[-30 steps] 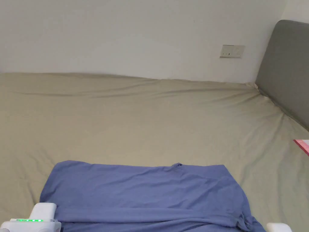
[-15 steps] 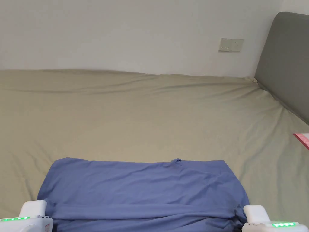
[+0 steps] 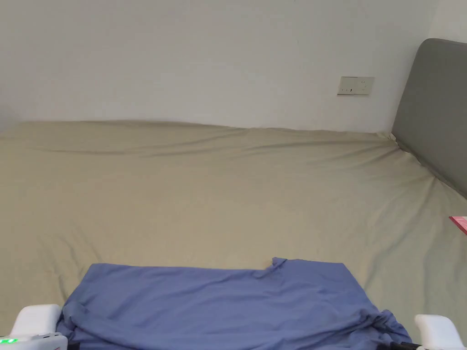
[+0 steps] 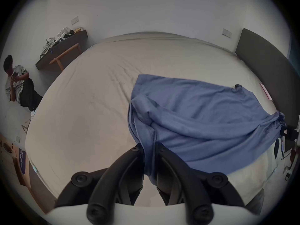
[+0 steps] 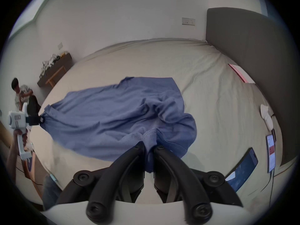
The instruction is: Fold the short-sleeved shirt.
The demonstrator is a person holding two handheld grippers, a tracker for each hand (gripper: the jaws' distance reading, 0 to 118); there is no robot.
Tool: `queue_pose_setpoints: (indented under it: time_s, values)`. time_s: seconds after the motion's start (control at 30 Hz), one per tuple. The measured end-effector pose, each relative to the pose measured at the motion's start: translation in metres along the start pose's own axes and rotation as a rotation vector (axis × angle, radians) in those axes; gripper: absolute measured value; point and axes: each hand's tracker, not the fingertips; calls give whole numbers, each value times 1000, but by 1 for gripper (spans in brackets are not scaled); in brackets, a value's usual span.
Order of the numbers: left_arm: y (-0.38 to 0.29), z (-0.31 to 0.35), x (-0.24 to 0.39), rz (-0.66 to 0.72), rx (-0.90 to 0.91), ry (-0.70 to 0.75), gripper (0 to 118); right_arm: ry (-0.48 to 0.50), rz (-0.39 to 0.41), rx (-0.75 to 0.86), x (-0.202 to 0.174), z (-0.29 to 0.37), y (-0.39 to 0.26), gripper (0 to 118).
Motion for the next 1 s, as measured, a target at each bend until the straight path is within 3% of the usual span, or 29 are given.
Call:
queue_pose_setpoints:
  time_s: [0.33,0.43,0.6,0.7,0.93,1.0]
  values:
    - [-75,51,-34,68,-81,-94,12,45,-49,-66,13,56,-78,11]
    - [-104,41,-33,53,-118,-63,12,13,10,-135,8,50,-112,11]
    - [-137,18,-25,31,-185,-12,12,-28,19,-222,6,23,-150,11]
    - [-151,11,-20,-18,-175,15,12,-54,86,-256,1,11,-161,11]
    - [-161,5,-14,-24,-155,38,12,-75,110,-250,-9,5,-158,11]
    - [-159,8,-18,-14,-150,24,19,-72,110,-251,-9,5,-158,11]
